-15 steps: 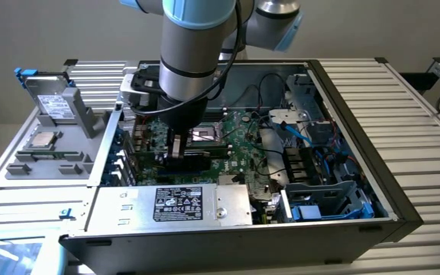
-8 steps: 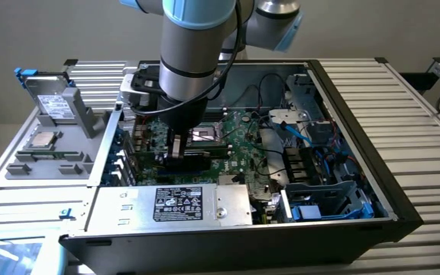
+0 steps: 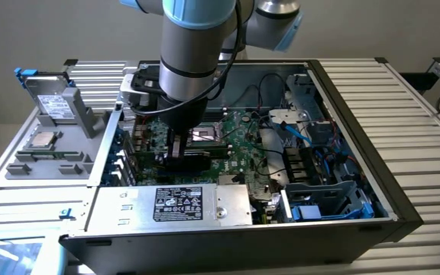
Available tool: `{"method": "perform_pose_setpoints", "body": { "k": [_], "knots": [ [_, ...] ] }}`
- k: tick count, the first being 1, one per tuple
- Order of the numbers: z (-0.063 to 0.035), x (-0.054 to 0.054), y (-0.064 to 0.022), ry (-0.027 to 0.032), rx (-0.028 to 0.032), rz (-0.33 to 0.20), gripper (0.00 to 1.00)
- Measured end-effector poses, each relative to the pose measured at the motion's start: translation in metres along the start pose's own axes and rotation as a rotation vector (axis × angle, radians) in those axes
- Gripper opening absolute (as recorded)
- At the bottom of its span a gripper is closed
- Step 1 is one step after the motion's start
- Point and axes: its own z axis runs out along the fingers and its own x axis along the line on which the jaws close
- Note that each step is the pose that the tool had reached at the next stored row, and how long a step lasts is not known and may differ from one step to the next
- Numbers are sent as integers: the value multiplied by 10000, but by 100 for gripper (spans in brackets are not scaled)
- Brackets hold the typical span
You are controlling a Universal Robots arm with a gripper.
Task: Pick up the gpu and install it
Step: 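Insert the gpu into the slot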
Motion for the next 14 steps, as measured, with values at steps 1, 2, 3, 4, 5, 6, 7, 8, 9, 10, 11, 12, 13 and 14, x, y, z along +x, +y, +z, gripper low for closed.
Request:
{"method": "perform_pose_setpoints", "body": {
  "k": [1,2,3,4,5,6,7,8,9,10,11,12,13,14],
  "knots": [
    [0,0,0,0,0,0,28],
    [0,0,0,0,0,0,28],
    [0,0,0,1,0,0,28],
    [0,0,0,0,0,-1,28],
    [0,0,0,0,0,0,28],
    [0,0,0,5,1,1,28],
    [-1,0,0,14,0,2,28],
    [-1,-2,0,18,0,3,28],
    [-1,-6,0,19,1,4,28],
    [0,-7,0,19,1,4,28],
    [-1,-11,0,19,0,3,28],
    [-1,-14,0,20,0,3,28],
    [1,-14,0,17,3,3,28],
    [1,-14,0,18,2,3,28]
  ]
}}
